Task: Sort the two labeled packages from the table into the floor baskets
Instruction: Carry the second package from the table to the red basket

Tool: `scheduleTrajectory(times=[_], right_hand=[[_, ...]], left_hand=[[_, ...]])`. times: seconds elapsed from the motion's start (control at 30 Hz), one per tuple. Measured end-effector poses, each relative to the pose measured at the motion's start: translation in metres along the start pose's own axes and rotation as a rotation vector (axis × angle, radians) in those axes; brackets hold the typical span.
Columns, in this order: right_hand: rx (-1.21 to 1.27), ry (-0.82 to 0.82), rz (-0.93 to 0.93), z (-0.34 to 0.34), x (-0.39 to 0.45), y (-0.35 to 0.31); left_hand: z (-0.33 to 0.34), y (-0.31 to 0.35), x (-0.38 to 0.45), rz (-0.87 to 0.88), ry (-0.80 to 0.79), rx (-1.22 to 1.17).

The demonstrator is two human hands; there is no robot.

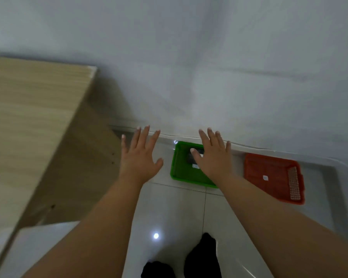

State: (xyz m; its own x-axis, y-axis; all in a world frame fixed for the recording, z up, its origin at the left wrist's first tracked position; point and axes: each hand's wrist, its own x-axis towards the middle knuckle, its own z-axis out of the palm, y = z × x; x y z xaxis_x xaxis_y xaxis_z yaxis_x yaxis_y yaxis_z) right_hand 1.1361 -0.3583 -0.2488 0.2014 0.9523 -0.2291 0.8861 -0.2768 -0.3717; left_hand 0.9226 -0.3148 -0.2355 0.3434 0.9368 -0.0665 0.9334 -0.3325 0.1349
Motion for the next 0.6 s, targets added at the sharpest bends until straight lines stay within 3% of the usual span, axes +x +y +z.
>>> scheduleTrajectory(times=[0.23, 0.6], right_hand=[[0.001, 0.053, -0.1, -0.066, -0.078, -0.14], [0.044, 0.1, -0.231, -0.02, -0.211, -0.369]], left_hand=[[-0.137, -0.073, -0.091, -0.125, 0.179, 0.07], [-0.238, -0.279, -0.3, -0.237, 0.232, 0.227]])
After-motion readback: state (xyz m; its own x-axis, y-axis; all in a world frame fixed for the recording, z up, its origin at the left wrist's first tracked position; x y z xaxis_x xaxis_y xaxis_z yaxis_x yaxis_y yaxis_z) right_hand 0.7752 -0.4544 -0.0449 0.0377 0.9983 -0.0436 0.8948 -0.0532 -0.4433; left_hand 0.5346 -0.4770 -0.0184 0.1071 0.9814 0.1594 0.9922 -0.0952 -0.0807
